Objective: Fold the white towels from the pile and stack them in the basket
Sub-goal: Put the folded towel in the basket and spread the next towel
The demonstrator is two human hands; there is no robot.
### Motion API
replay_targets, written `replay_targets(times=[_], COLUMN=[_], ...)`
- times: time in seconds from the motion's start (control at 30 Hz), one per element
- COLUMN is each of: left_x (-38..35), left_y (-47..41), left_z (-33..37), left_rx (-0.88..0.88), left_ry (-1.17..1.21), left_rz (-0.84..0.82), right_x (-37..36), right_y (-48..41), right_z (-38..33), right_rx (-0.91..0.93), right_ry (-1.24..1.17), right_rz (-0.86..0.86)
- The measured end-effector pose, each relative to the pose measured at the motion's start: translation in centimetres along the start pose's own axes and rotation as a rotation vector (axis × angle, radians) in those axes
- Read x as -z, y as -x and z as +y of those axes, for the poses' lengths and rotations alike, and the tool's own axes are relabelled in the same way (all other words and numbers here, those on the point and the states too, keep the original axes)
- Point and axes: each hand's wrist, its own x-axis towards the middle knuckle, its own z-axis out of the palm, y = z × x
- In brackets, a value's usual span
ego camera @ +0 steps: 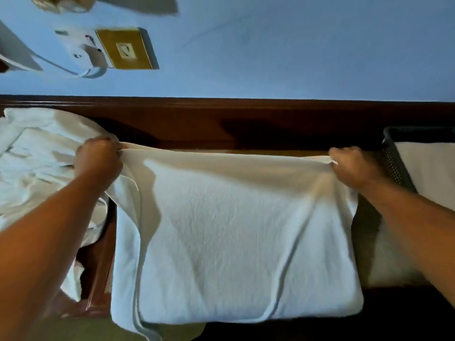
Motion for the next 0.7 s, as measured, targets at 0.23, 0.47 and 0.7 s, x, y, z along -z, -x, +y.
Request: replay_targets(times=[0.23, 0.47, 0.7], left_x=[-3.9, -11.3, -17.9], left_y=[-6.9, -10.0, -12.2], left_z=[0.0, 1.8, 2.5], left_rx=[-0.083, -0.051, 0.049], left_ry=[-0.205, -0.322, -0.29], left_rz=[-0.149, -0.209, -0.275], right_x=[-0.9, -6.0, -11.3], right_y=[-6.8, -11.6, -15.4], right_z=[0.8, -0.5, 2.5], right_rx=[0.052, 0.081, 0.199], right_ry=[0.031, 0.113, -0.093], right_rz=[0.014, -0.29, -0.568])
